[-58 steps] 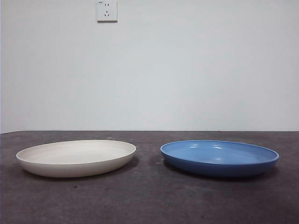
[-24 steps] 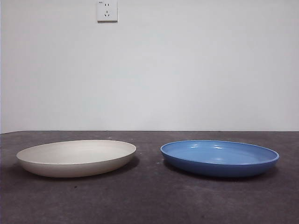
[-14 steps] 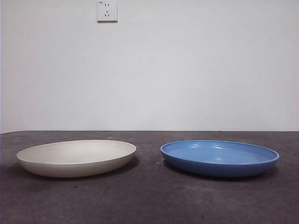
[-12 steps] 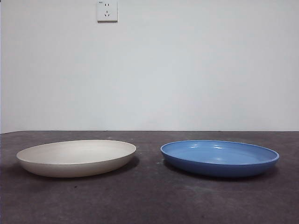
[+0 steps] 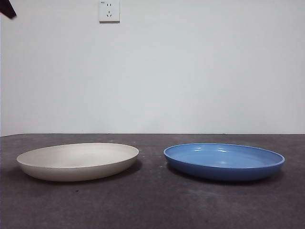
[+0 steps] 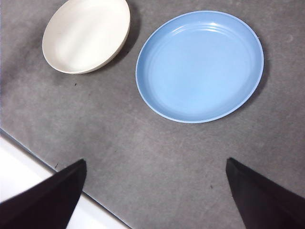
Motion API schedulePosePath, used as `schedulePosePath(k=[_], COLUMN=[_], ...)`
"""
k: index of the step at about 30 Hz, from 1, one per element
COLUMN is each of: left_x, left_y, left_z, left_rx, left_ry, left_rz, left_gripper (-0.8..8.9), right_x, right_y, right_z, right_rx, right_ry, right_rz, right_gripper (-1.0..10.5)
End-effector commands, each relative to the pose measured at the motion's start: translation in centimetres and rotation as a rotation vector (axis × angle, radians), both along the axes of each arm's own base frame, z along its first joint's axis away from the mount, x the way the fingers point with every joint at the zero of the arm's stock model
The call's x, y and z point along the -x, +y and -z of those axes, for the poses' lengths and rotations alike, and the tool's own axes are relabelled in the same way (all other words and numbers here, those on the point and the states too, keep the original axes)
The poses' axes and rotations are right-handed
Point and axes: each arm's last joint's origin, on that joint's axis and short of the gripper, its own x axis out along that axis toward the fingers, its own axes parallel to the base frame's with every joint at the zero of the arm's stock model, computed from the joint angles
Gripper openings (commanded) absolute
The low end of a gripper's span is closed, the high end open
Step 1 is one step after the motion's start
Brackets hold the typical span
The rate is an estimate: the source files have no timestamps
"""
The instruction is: Pick up the white plate, put it on the blue plate, put it on desk
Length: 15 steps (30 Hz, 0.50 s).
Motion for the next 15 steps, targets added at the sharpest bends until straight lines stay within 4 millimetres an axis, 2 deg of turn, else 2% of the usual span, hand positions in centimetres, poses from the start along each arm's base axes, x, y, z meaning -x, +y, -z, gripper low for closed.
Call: schedulePosePath(k=[1, 15], left_x=[-1.2, -9.2], left_y=[-0.1, -1.1], left_z=[-0.5, 0.6], left_rx=[-0.003, -0.088], left_ry=[-0.016, 0.056], left_rz=[-0.043, -0.109], left_gripper=[4.69, 4.62], right_x=[-0.1, -0.1], right_y=[0.1, 0.1], right_z=[-0.5, -0.5], right_rx=[-0.002, -0.002], right_ry=[-0.024, -0.025], right_rz=[-0.008, -0.008], right_gripper=[4.7, 4.7])
